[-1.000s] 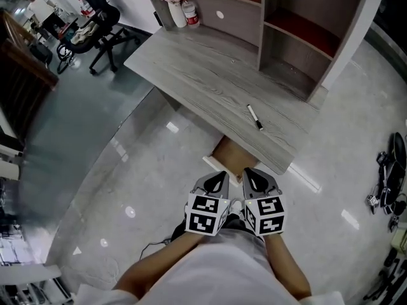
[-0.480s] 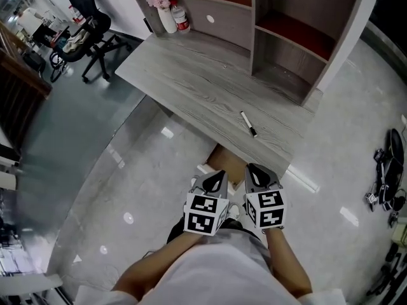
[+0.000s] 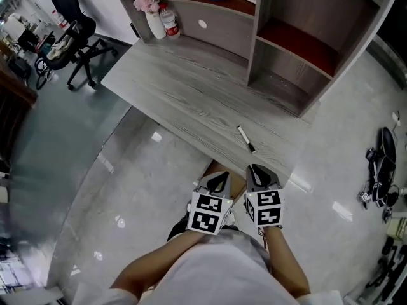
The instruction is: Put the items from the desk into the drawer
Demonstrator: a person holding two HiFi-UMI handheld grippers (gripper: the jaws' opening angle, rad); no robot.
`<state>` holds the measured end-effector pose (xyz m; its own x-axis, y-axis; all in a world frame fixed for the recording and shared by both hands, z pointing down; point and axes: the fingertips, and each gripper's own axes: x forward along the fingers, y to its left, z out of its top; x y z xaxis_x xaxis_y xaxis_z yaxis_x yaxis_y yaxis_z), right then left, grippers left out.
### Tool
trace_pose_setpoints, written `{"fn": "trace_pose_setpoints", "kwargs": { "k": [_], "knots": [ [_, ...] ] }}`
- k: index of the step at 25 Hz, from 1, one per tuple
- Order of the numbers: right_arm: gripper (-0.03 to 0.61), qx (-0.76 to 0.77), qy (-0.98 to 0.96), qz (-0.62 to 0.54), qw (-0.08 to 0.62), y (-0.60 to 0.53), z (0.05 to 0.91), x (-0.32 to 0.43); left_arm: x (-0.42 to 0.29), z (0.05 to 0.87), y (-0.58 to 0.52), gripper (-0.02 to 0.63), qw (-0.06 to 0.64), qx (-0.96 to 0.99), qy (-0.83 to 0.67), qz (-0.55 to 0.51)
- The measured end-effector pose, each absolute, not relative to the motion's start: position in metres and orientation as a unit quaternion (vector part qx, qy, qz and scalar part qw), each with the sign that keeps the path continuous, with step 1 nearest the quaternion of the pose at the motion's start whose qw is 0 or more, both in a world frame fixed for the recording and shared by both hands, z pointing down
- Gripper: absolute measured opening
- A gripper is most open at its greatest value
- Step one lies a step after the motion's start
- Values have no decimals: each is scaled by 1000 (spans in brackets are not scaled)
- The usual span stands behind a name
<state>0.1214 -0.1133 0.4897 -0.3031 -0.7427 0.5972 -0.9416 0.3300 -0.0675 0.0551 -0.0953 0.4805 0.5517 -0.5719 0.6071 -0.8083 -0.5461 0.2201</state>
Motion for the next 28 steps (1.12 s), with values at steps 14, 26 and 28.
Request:
{"fn": "trace_pose_setpoints", "kwargs": {
  "k": [14,26,28],
  "knots": [
    [66,561,-744,224,285,-170,523,139,57,490,-157,2,252,858,-366,258],
    [80,559,-726,248,315,-190,555,145,47,501,-185,2,264,859,-348,267],
    [81,557,-724,250,321,-190,558,145,44,502,-187,2,266,858,-347,268]
  ]
}}
